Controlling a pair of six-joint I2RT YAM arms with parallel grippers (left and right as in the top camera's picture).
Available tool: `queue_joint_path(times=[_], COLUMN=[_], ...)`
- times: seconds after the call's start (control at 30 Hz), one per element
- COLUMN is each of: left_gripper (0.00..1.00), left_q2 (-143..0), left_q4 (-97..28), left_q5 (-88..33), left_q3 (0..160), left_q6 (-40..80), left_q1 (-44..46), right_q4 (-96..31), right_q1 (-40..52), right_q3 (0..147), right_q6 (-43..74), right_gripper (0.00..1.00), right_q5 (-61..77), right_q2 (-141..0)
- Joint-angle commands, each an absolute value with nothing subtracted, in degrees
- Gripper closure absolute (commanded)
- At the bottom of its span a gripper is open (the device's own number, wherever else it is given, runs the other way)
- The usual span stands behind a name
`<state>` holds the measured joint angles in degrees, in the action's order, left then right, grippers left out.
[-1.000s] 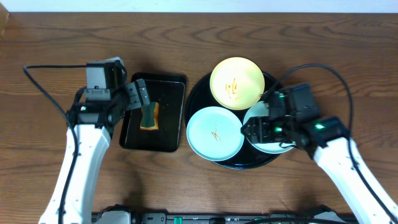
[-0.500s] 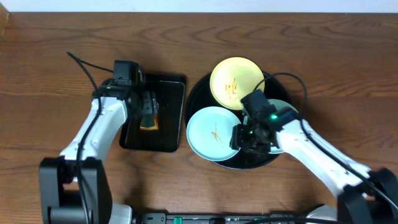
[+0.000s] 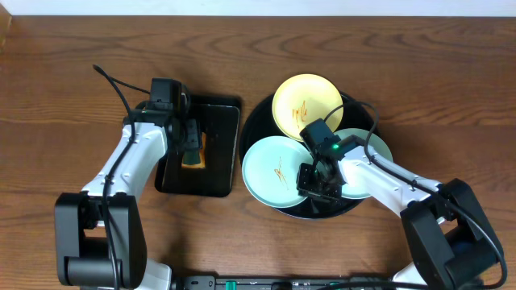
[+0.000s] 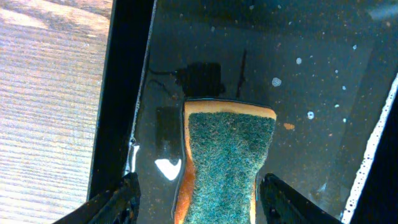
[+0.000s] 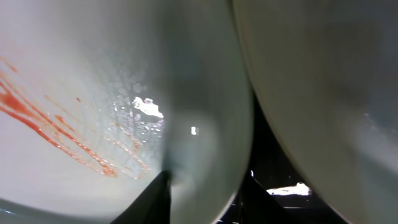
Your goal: Clean dirty plates on tray and stack at the side
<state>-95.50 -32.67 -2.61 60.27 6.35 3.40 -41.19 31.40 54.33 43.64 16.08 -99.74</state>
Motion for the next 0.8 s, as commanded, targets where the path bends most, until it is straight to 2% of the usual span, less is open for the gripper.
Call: queue_joint_path(times=[0.0, 0.2, 0.47, 0.77], left_gripper=[0.38, 0.39, 0.42, 0.42], left_q2=[-96.3, -96.7, -99.6, -100.0], left_q4=[-32.4, -32.7, -34.0, -34.1], left_q5=[-1.9, -1.9, -1.9, -0.1], left_q3=[59.3, 59.3, 59.3, 59.3], left_q6=[5.6, 5.6, 5.6, 5.6], left_q1=[3.4, 3.4, 4.3, 5.6], right_q4=[-40.7, -40.7, -40.7, -40.9], right_q1=[31.7, 31.7, 31.7, 31.7], right_q3=[54.6, 54.6, 54.6, 54.6], right_q6=[44.3, 44.3, 44.3, 44.2], right_gripper=[0.71, 0.83, 0.94, 0.99], right_q5=[16.8, 16.8, 16.7, 16.7], right_q2=[-101.1, -101.1, -101.1, -101.0])
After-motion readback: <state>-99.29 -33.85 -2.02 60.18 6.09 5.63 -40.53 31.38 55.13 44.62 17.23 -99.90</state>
